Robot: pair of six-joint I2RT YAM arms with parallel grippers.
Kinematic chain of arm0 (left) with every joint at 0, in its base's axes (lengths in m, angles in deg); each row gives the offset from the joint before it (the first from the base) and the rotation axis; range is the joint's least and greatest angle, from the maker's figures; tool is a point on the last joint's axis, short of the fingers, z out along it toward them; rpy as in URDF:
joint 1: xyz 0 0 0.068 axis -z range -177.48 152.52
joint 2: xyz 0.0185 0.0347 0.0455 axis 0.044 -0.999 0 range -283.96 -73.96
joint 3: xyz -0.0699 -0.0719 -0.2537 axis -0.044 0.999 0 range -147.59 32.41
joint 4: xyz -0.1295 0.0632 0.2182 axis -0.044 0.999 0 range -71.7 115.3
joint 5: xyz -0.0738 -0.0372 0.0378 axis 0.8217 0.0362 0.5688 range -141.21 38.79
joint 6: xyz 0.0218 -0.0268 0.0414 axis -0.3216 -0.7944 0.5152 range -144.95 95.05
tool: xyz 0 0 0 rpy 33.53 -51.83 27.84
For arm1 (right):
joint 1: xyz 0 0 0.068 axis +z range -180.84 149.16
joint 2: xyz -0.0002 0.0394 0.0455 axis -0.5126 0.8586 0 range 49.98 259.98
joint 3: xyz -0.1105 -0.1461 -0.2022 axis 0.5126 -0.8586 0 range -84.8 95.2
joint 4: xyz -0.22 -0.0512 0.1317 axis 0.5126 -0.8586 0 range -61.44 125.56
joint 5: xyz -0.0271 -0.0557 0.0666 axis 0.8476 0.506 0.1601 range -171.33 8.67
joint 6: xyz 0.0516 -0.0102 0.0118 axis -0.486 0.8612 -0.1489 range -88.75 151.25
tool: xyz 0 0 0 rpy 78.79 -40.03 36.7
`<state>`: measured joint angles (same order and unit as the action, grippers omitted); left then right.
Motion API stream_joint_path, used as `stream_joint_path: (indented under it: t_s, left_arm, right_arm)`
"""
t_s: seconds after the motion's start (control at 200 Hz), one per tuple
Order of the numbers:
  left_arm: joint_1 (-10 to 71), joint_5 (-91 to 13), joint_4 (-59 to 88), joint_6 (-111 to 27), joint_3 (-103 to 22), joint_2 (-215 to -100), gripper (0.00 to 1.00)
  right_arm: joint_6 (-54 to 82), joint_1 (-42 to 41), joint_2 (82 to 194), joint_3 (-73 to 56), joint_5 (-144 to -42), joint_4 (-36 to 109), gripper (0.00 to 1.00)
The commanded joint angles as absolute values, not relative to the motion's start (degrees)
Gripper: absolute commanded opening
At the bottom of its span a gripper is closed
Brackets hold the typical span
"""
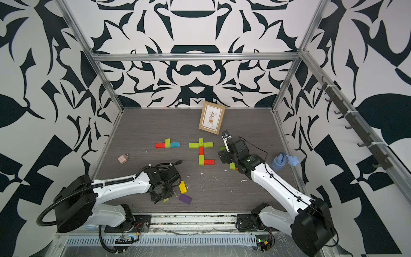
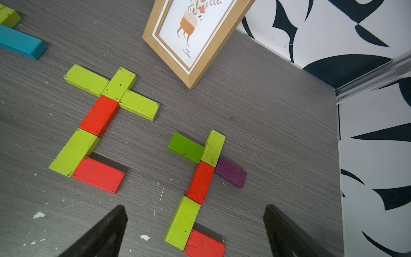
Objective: Assemble the letter t with building blocks
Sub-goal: Pick up the building block from the center of the board, then assemble the building block at the center of the board.
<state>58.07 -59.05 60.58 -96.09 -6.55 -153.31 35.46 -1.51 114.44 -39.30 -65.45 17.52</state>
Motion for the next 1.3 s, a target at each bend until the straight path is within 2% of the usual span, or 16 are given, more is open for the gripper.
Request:
stream_joint_path:
  t_s: [0.0, 0.04, 0.11, 0.26, 0.36, 0.56, 0.68, 0.915, 1.295]
  left_arm:
    - [55.26, -59.69, 62.17, -86.5, -10.44, -155.11, 0.26]
    - [53.25, -58.87, 62.79, -82.62, -12.06, -156.05, 0.21]
    - [49.95, -58.37, 64.18, -76.91, -15.16, -157.28, 0.19]
    - [42.57, -57.31, 64.68, -66.52, -21.8, -159.67, 0.19]
    - [37.39, -54.25, 64.68, -60.44, -26.23, -162.29, 0.22]
    - [30.89, -53.61, 65.59, -52.93, -34.13, -168.48, 0.22]
    - [29.04, -53.9, 67.4, -49.47, -38.47, -172.67, 0.25]
    - [25.77, -53.87, 68.13, -46.04, -44.28, -179.5, 0.24]
    - [25.23, -55.88, 67.7, -46.49, -47.94, -185.36, 0.28]
  right_arm:
    - [34.5, -1.59, 113.97, -37.02, -64.44, 17.55, 0.99]
    - [34.49, -1.62, 113.88, -37.04, -64.47, 17.5, 0.99]
    - [34.5, -1.59, 113.72, -37.04, -64.52, 17.3, 0.99]
    - [34.48, -1.57, 113.59, -37.09, -64.36, 17.28, 0.99]
    - [34.65, -1.6, 113.54, -37.15, -64.8, 17.26, 0.99]
    - [34.68, -1.59, 113.26, -37.37, -64.41, 17.18, 0.99]
    - [34.75, -1.62, 112.92, -37.25, -65.3, 16.97, 0.99]
    - [34.78, -1.57, 111.93, -37.35, -65.02, 16.4, 0.99]
    - [34.95, -1.44, 110.8, -37.3, -64.62, 15.88, 0.99]
